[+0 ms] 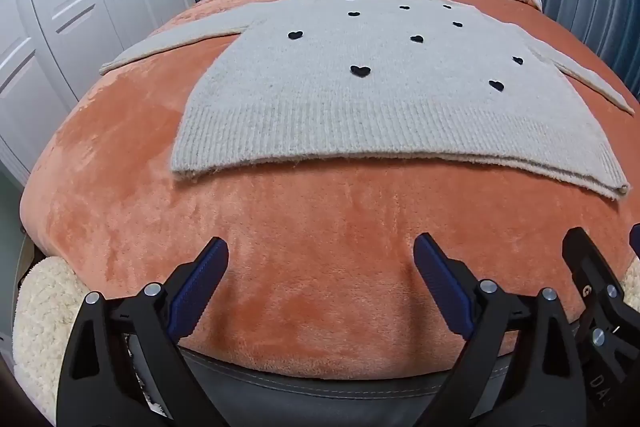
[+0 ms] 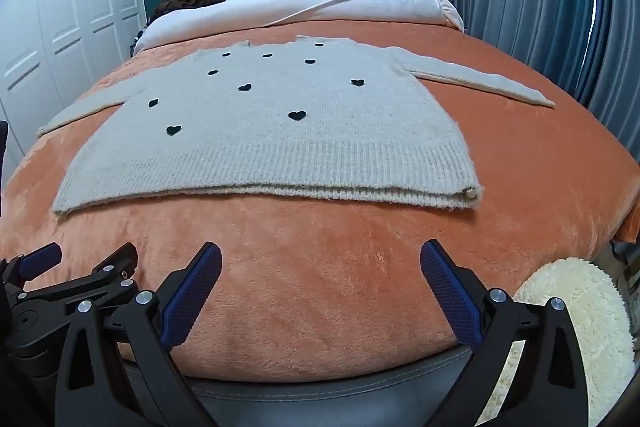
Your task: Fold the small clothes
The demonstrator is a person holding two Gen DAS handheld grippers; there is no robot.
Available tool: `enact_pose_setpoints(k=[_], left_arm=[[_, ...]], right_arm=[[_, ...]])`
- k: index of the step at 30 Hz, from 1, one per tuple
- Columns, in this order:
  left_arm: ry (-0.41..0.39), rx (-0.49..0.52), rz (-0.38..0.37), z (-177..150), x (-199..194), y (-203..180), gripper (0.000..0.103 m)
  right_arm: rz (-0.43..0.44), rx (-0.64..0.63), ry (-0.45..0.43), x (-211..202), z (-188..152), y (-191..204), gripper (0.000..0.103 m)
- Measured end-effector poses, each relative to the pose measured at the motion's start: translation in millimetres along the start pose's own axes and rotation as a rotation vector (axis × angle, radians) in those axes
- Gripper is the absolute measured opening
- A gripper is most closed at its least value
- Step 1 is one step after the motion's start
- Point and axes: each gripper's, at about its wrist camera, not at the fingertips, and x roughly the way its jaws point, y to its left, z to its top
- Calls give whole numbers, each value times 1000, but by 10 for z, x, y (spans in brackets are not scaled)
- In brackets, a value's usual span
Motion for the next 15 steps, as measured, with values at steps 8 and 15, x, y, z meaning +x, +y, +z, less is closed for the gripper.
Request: enact_pose_setpoints(k=[8,15], left_arm=[[-4,1,3,46,-102,-30,91],[-6,4,9,20,-50,-35,91]], right_arm=[[0,-1,2,0,-1,1,98],[0,-1,5,6,-10,14,98]])
